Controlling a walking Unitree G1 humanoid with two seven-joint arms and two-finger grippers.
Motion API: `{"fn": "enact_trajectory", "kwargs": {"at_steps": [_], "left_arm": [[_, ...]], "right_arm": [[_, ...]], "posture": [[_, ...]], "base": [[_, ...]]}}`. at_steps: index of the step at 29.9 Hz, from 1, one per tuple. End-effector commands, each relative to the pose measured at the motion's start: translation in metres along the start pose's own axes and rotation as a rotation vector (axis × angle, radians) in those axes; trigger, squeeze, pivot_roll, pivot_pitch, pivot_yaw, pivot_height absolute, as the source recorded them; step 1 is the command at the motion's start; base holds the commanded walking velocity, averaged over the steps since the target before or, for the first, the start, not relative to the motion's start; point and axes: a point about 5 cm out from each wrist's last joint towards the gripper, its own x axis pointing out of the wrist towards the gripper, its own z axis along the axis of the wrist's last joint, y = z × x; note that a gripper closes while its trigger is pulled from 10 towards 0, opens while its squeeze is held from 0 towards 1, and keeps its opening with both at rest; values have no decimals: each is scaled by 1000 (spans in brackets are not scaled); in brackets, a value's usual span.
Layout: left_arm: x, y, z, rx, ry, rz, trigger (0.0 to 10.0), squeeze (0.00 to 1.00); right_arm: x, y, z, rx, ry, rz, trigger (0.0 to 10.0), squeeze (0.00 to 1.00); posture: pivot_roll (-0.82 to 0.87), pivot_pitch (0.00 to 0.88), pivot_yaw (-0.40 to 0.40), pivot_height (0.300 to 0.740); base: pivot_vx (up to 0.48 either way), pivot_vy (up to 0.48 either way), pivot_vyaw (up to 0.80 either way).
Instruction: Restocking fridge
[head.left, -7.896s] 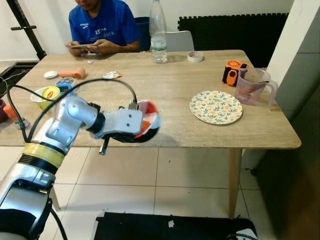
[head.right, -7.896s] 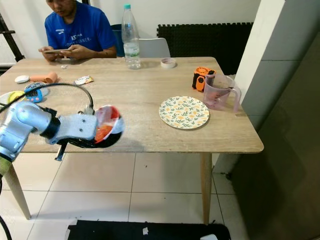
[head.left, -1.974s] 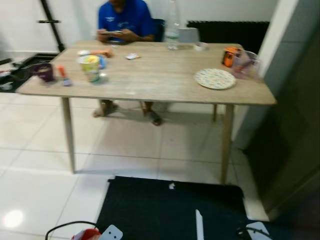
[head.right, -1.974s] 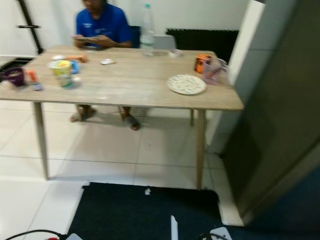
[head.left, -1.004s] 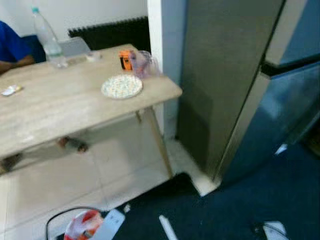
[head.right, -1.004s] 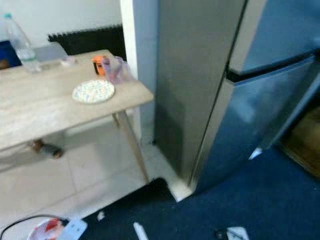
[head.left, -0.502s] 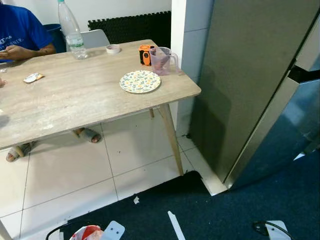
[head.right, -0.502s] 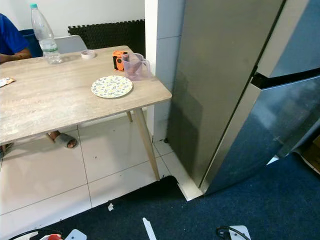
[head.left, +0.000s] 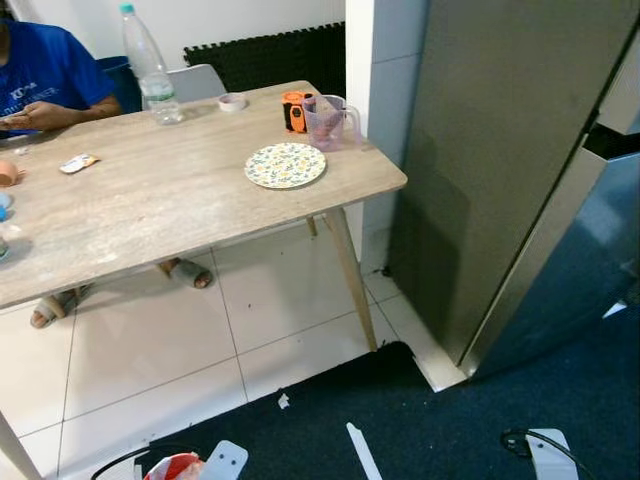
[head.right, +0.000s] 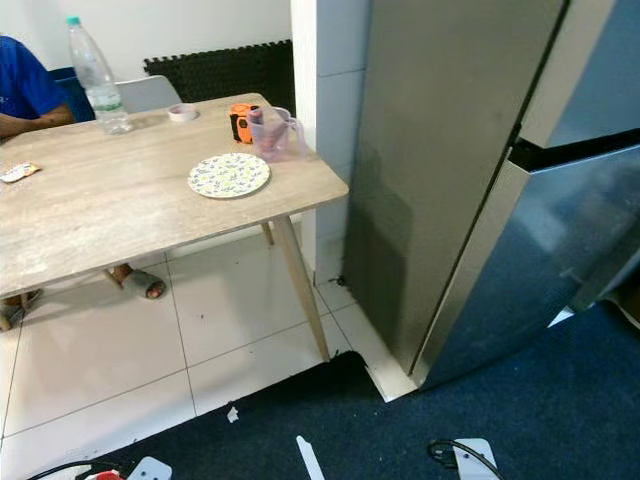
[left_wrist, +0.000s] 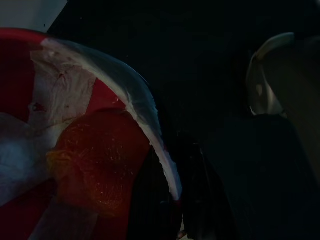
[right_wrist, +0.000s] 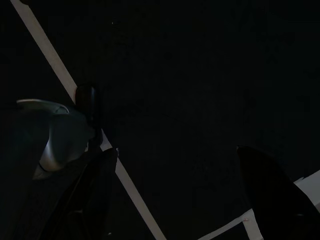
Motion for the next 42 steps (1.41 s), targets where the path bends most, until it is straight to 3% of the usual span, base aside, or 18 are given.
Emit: {"fn": "enact_trajectory", "kwargs": {"at_steps": [1,7,12,24,31,42], "left_arm": [[-1,9,1,-8,-11,21,10000,0],[-1,4,-4,-49,2,20,10000,0],[0,-3,-7,-94,15,7,10000,0],[0,0,0,-81,-5,10,10000,0],[0,-7,-3,-67,5,-10,10000,0],[1,-9,0,-16,1,-24,10000,0]], "right_arm": [[0,4,-4,-1,15,5,10000,0],[-1,0,-14,3,45,-3,10000,0],[-2,-13,-16,6,41,-38,10000,0],[-3,-13,-21,-32,52,-33,10000,0],[-3,-14,-22,-35,54,-34,10000,0],[-3,-13,-14,-31,21,0,10000,0]], "posture": [[20,0,43,740],[17,0,28,740],[-8,0,37,740],[-11,0,21,740],[-15,0,22,740],[-20,0,24,740]], "base": [[0,0,0],[0,0,0],[0,-124,0],[0,-434,0],[0,-453,0],[0,-454,0]]}}
